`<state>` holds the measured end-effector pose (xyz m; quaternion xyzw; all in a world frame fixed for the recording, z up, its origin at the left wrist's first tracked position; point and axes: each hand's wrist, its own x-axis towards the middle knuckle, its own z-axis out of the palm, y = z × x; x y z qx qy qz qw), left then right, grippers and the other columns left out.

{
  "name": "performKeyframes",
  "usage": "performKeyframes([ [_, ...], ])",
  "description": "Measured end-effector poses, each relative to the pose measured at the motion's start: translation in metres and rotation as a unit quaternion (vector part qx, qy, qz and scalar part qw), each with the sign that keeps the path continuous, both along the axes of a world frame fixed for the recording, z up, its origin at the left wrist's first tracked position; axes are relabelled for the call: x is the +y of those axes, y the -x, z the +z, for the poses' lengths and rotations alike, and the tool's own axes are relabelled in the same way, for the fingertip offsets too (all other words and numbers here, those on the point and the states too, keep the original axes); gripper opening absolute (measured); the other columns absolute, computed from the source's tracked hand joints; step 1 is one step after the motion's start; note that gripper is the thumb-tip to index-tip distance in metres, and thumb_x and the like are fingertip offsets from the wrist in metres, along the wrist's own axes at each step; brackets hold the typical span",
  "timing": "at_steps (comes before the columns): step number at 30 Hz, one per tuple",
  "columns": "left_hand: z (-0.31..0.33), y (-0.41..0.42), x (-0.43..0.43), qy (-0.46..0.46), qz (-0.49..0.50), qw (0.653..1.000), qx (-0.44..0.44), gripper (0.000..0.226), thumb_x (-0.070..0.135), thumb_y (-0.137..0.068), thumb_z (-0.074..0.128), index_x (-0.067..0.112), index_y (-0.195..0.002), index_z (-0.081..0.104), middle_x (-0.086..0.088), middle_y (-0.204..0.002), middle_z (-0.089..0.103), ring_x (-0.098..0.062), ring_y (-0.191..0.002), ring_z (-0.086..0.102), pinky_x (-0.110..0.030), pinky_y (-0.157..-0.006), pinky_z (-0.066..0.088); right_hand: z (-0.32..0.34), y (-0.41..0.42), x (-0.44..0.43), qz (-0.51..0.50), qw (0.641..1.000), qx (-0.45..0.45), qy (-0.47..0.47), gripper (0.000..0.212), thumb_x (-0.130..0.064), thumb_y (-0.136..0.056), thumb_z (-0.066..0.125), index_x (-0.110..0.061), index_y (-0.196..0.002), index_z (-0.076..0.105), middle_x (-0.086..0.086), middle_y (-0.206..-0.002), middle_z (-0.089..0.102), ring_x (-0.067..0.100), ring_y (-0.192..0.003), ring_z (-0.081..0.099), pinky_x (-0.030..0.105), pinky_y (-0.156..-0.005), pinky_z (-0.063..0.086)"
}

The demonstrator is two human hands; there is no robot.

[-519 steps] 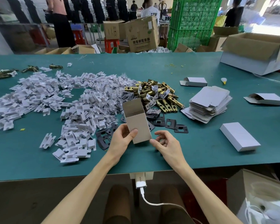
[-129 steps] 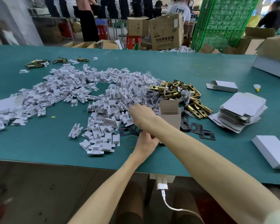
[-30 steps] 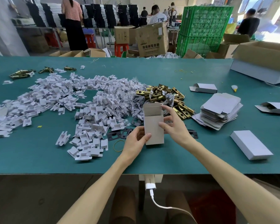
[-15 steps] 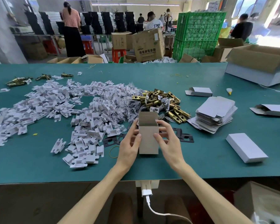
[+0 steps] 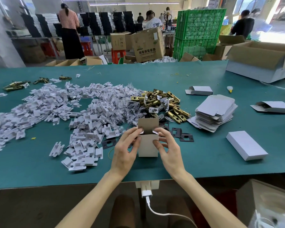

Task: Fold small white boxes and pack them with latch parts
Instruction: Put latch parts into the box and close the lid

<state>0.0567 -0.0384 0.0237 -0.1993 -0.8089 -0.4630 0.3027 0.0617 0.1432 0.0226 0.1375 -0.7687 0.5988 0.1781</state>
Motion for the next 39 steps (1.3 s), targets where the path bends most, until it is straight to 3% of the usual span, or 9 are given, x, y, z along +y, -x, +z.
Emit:
performKeyframes([
  [4, 0.012, 0.004, 0.0, -0.059, -0.013, 0.997, -0.052, 0.022, 0.021, -0.098, 0.067, 0.016, -0.116, 0.077, 0.004, -0.126, 0.069, -0.009, -0.113, 0.069, -0.026, -0.093, 0.057, -0.001, -0.002, 0.0, -0.002, 1.0, 0.0, 0.001, 0.037, -0.018, -0.099, 0.065, -0.038, -0.128, 0.057, -0.026, -0.122, 0.06, 0.004, -0.109, 0.064, 0.01, -0.087, 0.047],
  [7, 0.027, 0.006, 0.003, -0.175, -0.05, 0.971, -0.157, 0.013, 0.028, -0.09, 0.072, 0.023, -0.1, 0.079, 0.004, -0.119, 0.075, -0.014, -0.104, 0.074, -0.03, -0.087, 0.061, -0.001, -0.002, 0.0, -0.006, 1.0, -0.006, 0.004, 0.035, -0.02, -0.099, 0.065, -0.037, -0.128, 0.058, -0.026, -0.122, 0.06, 0.003, -0.109, 0.064, 0.011, -0.086, 0.049],
  [9, 0.033, 0.007, 0.003, -0.22, -0.068, 0.952, -0.203, 0.01, 0.029, -0.087, 0.074, 0.022, -0.092, 0.079, 0.002, -0.113, 0.078, -0.013, -0.1, 0.075, -0.025, -0.079, 0.059, -0.001, -0.002, 0.001, -0.006, 1.0, -0.01, 0.005, 0.034, -0.02, -0.099, 0.065, -0.038, -0.128, 0.058, -0.028, -0.121, 0.06, 0.002, -0.109, 0.064, 0.01, -0.085, 0.048],
  [14, 0.035, 0.008, 0.002, -0.392, -0.154, 0.857, -0.296, 0.022, 0.014, -0.084, 0.078, 0.016, -0.104, 0.069, -0.003, -0.103, 0.074, -0.013, -0.094, 0.071, -0.023, -0.077, 0.056, 0.001, -0.003, 0.002, 0.0, 1.0, -0.017, 0.001, 0.034, -0.02, -0.1, 0.065, -0.04, -0.127, 0.058, -0.028, -0.12, 0.061, 0.002, -0.11, 0.065, 0.011, -0.085, 0.049],
  [16, 0.034, 0.009, 0.007, -0.419, -0.154, 0.843, -0.3, 0.028, 0.009, -0.086, 0.077, 0.02, -0.108, 0.064, -0.002, -0.102, 0.07, -0.014, -0.095, 0.069, -0.026, -0.079, 0.057, 0.002, -0.003, 0.002, 0.001, 1.0, -0.02, 0.002, 0.035, -0.019, -0.1, 0.065, -0.041, -0.126, 0.058, -0.028, -0.119, 0.061, 0.003, -0.11, 0.065, 0.011, -0.086, 0.049],
  [22, 0.037, 0.011, 0.018, -0.332, -0.166, 0.865, -0.337, 0.028, 0.007, -0.103, 0.053, 0.02, -0.117, 0.074, -0.006, -0.11, 0.076, -0.013, -0.093, 0.065, -0.026, -0.083, 0.052, 0.003, -0.004, 0.002, 0.002, 1.0, -0.027, 0.006, 0.038, -0.019, -0.098, 0.067, -0.039, -0.128, 0.058, -0.03, -0.12, 0.061, -0.001, -0.109, 0.064, 0.009, -0.085, 0.048],
  [30, 0.041, 0.01, 0.007, -0.32, -0.21, 0.869, -0.315, 0.029, 0.006, -0.104, 0.056, 0.024, -0.115, 0.076, -0.005, -0.12, 0.074, -0.015, -0.107, 0.068, -0.027, -0.088, 0.055, 0.009, -0.003, 0.005, 0.01, 0.999, -0.043, 0.01, 0.042, -0.018, -0.097, 0.07, -0.047, -0.125, 0.056, -0.016, -0.115, 0.068, 0.002, -0.107, 0.066, 0.014, -0.086, 0.052],
  [35, 0.04, 0.01, 0.008, -0.269, -0.192, 0.902, -0.276, 0.019, 0.011, -0.105, 0.058, 0.014, -0.113, 0.075, -0.008, -0.127, 0.073, -0.026, -0.121, 0.066, -0.044, -0.102, 0.053, 0.011, -0.001, 0.007, -0.001, 0.998, -0.052, 0.025, 0.043, -0.02, -0.093, 0.075, -0.045, -0.119, 0.051, -0.01, -0.11, 0.07, 0.003, -0.099, 0.069, 0.014, -0.083, 0.053],
  [39, 0.04, 0.006, 0.002, -0.219, -0.178, 0.919, -0.277, 0.025, 0.025, -0.1, 0.064, 0.012, -0.119, 0.073, 0.0, -0.125, 0.075, -0.016, -0.12, 0.067, -0.026, -0.093, 0.054, 0.011, 0.001, 0.011, 0.003, 0.996, -0.081, 0.029, 0.046, -0.024, -0.089, 0.078, -0.041, -0.121, 0.049, -0.012, -0.109, 0.068, 0.0, -0.098, 0.068, 0.013, -0.082, 0.053],
])
